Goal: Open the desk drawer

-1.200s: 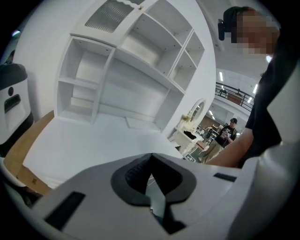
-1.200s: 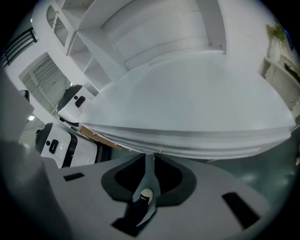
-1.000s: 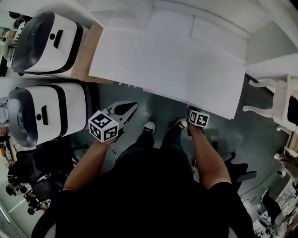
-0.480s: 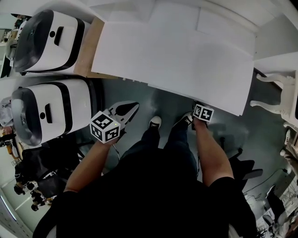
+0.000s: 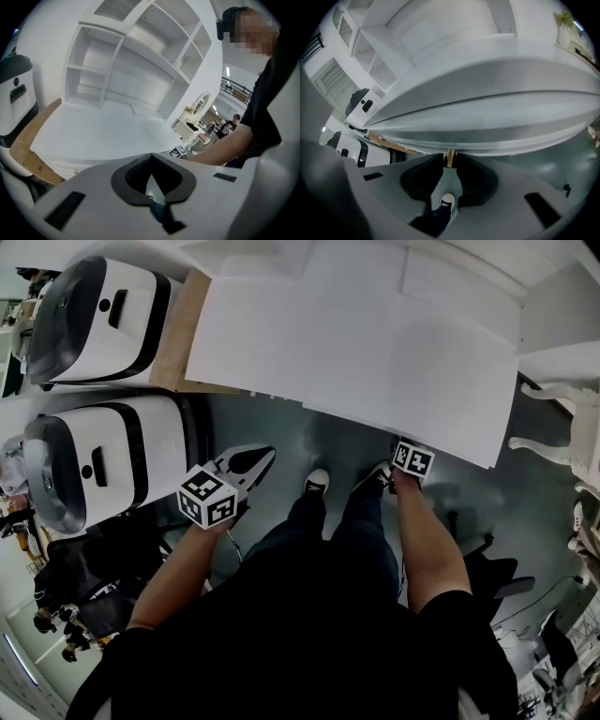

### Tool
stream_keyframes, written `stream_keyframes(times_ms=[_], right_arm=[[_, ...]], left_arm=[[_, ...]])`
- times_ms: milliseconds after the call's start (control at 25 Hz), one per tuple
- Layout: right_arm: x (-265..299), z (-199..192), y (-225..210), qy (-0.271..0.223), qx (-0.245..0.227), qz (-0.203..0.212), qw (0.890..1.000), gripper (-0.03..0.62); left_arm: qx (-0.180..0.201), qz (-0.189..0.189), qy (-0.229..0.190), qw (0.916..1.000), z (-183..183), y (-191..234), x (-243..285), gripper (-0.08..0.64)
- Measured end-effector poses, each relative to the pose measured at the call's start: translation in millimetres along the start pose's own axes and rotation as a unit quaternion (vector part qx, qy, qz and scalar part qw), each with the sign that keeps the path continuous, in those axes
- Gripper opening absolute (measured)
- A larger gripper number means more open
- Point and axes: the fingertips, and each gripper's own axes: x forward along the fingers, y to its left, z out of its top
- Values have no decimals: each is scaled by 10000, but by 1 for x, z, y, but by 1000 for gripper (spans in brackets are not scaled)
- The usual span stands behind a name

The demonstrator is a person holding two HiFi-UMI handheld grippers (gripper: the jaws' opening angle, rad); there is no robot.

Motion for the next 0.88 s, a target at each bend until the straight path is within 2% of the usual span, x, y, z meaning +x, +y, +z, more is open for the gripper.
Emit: stream_keyframes(times_ms=[280,520,880], right_arm=[[1,0,1,-26,13,-86,10000,87],[2,0,1,252,-100,-207,9994,84],[0,-8,3,408,-194,-272,9986,81]], left_arm=[[2,-86,11,10000,-6,-1,1,9],[10,-129,17,9999,-8,-4,1,8],[85,-181,-10,9998,-11,-10,-2,8]])
